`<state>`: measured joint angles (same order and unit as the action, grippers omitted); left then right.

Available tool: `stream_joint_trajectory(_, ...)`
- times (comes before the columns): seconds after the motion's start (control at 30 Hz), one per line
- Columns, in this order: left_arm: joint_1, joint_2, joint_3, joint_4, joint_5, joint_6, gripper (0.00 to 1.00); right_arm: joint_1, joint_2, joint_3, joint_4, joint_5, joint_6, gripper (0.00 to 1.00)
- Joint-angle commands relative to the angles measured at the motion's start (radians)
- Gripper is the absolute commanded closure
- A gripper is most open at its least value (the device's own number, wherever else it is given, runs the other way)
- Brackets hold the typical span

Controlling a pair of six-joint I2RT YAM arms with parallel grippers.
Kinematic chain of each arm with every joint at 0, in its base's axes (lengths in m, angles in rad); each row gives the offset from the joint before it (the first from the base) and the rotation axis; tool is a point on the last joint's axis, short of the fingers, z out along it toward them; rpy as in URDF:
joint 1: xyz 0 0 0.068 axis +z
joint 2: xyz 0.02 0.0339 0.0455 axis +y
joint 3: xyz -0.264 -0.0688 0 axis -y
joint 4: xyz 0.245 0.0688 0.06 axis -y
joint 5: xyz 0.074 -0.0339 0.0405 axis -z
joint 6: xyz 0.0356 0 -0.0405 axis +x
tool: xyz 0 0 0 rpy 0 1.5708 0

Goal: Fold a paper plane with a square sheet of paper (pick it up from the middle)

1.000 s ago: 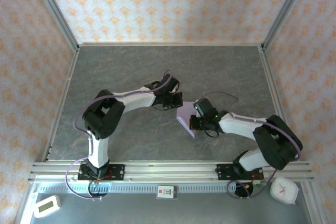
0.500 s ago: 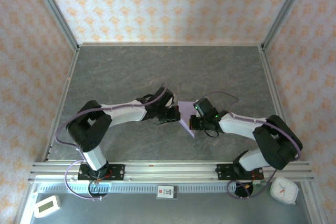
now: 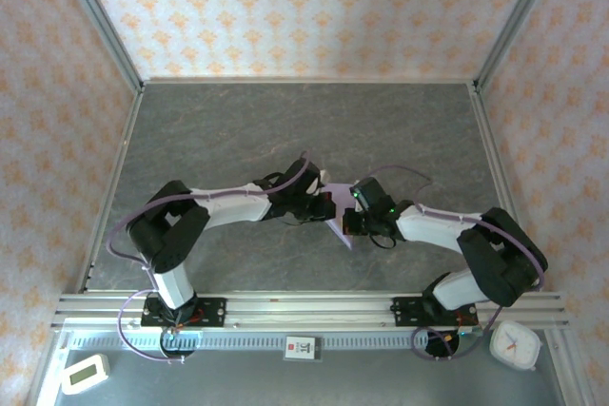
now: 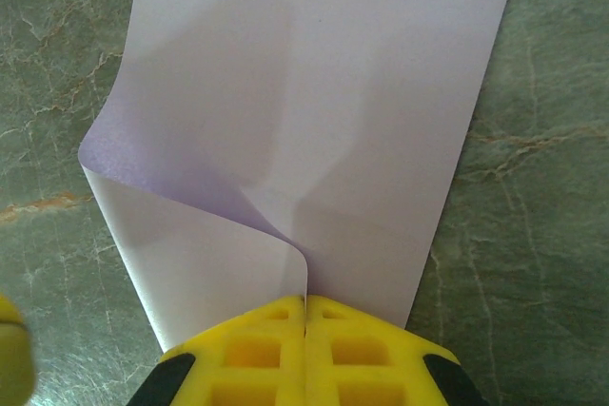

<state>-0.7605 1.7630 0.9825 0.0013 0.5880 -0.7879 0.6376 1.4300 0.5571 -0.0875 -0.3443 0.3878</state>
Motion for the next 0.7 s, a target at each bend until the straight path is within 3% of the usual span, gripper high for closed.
stream_joint_trajectory(0.0, -0.008, 0.028, 0.033, 0.029, 0.013, -0.001, 1.00, -0.003, 0.068, -0.055, -0.107, 0.033, -0.015, 1.00)
stream_joint_trajectory(0.67, -0.006, 0.105, -0.024, 0.073, -0.070, 0.023, 1.00, -0.003, 0.079, -0.058, -0.102, 0.027, -0.016, 1.00)
